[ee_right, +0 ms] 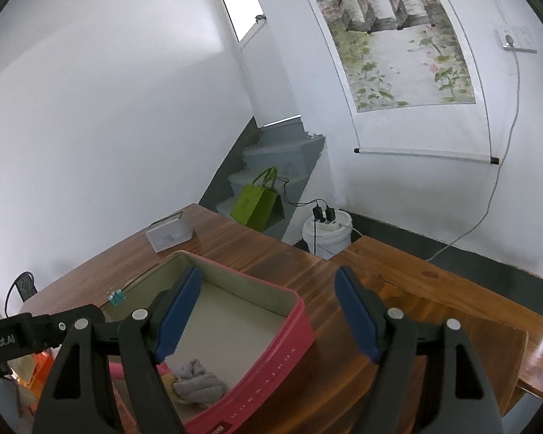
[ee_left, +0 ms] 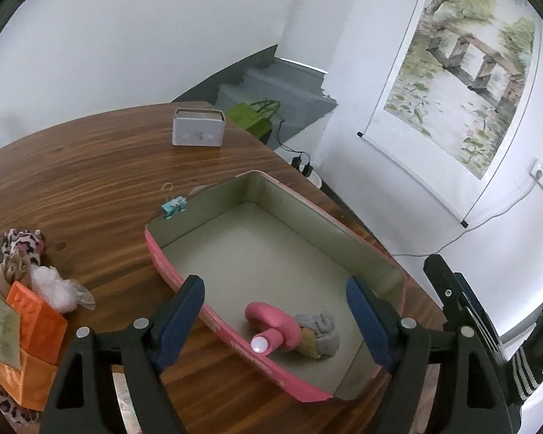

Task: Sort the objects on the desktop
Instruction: 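Withdraw both tools from the pink box back over the table pile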

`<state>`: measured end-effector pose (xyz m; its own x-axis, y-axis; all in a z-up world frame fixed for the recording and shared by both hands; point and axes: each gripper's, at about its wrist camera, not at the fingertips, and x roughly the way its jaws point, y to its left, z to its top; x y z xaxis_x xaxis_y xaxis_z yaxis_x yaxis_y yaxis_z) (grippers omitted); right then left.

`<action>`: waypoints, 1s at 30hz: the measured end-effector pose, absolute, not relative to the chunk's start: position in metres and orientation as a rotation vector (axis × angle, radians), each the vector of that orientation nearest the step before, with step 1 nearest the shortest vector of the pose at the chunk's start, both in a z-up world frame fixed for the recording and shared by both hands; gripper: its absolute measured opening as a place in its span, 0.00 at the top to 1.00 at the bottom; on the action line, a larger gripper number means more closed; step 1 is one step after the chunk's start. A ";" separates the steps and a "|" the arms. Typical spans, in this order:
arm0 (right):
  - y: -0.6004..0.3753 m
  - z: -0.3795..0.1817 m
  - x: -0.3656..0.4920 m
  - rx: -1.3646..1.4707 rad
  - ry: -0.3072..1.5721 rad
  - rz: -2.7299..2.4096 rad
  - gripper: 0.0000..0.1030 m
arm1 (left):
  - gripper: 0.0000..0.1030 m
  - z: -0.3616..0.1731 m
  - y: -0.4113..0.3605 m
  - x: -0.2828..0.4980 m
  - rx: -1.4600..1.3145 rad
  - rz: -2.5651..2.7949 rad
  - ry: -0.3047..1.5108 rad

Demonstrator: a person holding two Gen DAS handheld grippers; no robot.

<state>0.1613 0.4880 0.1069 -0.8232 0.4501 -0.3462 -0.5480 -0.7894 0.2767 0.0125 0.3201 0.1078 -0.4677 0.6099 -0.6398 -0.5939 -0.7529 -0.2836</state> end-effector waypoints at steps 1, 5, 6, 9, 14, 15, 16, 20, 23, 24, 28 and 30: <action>0.487 0.107 0.161 -0.354 0.497 2.533 0.23 | 0.20 0.108 0.318 0.012 -0.979 2.224 -0.028; 0.484 0.108 0.162 -0.345 0.484 2.554 0.23 | 0.20 0.109 0.309 0.009 -0.991 2.250 -0.042; 0.483 0.108 0.162 -0.344 0.479 2.563 0.23 | 0.20 0.109 0.306 0.008 -0.994 2.257 -0.047; 0.479 0.109 0.162 -0.341 0.466 2.587 0.22 | 0.20 0.108 0.297 0.006 -1.010 2.274 -0.064; 0.472 0.110 0.160 -0.341 0.432 2.616 0.21 | 0.20 0.105 0.279 0.007 -1.016 2.329 -0.065; 0.470 0.110 0.160 -0.340 0.425 2.619 0.21 | 0.20 0.105 0.274 0.007 -1.015 2.344 -0.067; 0.469 0.110 0.160 -0.339 0.418 2.622 0.21 | 0.20 0.104 0.269 0.008 -1.014 2.359 -0.069; 0.463 0.111 0.159 -0.335 0.382 2.626 0.21 | 0.20 0.105 0.246 0.009 -1.002 2.427 -0.086; 0.459 0.111 0.159 -0.334 0.356 2.629 0.21 | 0.20 0.105 0.228 0.010 -0.999 2.464 -0.107; 0.457 0.111 0.159 -0.334 0.348 2.629 0.21 | 0.20 0.104 0.222 0.010 -1.001 2.472 -0.118; 0.452 0.112 0.159 -0.332 0.310 2.624 0.21 | 0.20 0.102 0.198 0.011 -1.005 2.510 -0.158; 0.448 0.113 0.159 -0.323 0.286 2.623 0.21 | 0.20 0.100 0.186 0.013 -1.003 2.535 -0.169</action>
